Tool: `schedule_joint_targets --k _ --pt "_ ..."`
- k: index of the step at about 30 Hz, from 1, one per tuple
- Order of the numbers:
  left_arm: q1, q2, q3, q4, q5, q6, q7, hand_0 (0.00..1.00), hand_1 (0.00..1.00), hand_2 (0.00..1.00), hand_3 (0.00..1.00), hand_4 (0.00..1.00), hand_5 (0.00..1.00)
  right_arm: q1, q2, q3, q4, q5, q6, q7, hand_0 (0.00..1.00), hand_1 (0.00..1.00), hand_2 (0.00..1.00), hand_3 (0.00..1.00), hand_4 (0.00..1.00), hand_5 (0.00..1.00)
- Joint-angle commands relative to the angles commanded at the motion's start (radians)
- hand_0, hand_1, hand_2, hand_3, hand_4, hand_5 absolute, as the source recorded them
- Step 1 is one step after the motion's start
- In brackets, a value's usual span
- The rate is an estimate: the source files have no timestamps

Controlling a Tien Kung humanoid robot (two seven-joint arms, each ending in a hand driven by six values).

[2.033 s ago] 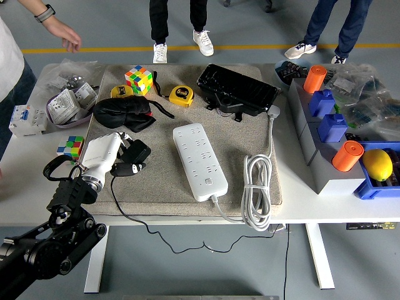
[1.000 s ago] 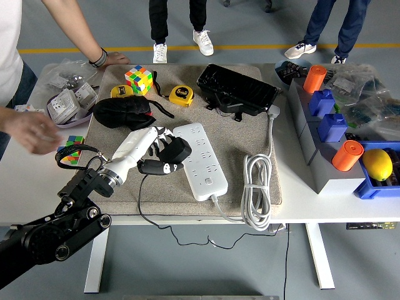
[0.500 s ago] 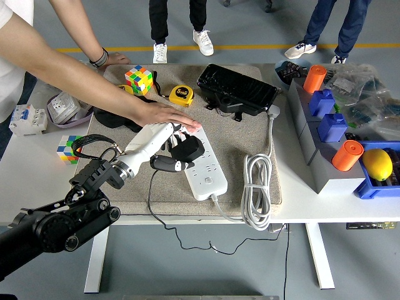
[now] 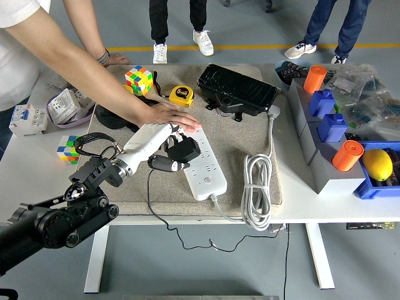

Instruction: Put the plug near the board,insert it into the board,press the button,pull the plug out

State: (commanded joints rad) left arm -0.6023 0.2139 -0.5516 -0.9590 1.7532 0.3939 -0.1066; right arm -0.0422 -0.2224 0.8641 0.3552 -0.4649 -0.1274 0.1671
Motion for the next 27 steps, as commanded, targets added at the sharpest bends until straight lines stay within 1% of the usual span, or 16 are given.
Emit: schedule_joint_targets --k 12,27 --pt "0.006 0.007 0.006 0.006 0.0 -0.004 -0.022 0.23 0.301 0.348 0.525 0.81 0.042 0.0 0.001 0.003 0.001 -0.006 0.0 0.001 0.607 0.594 0.551 0.546 0.815 0.29" --pt "-0.001 0.001 0.011 0.035 0.029 0.007 -0.033 0.232 0.311 0.356 0.527 0.81 0.036 0.0 0.0 0.003 0.002 -0.005 -0.001 0.002 0.606 0.594 0.551 0.546 0.814 0.287"
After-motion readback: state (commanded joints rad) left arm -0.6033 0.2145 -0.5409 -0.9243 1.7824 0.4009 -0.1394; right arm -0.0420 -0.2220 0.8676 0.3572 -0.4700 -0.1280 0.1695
